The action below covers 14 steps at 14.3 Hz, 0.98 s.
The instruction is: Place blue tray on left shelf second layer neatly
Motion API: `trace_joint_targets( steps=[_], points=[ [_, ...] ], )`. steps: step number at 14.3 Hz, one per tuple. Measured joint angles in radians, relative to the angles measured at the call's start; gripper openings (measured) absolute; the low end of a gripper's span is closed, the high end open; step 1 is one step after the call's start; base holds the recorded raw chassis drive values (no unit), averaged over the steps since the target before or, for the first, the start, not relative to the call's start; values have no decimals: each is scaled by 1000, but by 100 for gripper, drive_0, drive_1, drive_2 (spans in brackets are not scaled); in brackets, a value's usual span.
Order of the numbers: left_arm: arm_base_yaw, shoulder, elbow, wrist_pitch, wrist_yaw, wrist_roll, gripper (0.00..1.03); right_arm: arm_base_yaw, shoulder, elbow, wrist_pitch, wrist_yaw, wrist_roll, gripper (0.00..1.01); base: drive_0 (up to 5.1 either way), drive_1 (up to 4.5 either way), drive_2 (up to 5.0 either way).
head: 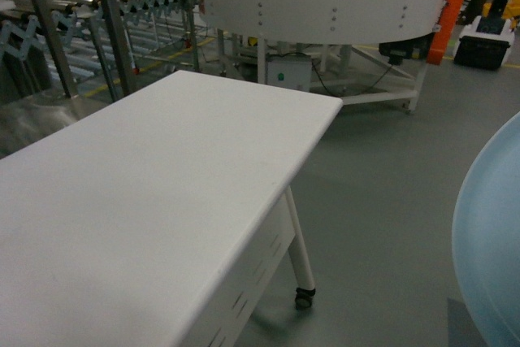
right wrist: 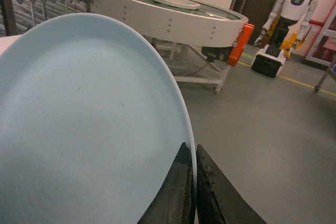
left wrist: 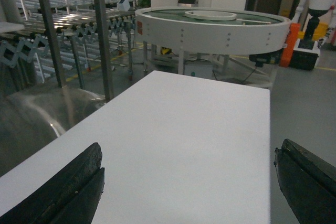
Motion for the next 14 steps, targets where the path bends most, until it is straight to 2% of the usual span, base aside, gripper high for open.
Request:
trace_joint_targets(
  steps=[14],
  points=[
    [0, 0, 0, 0, 0, 0, 98, 0, 0, 0, 0, 0, 0, 2, -160, -160, -160]
  ],
)
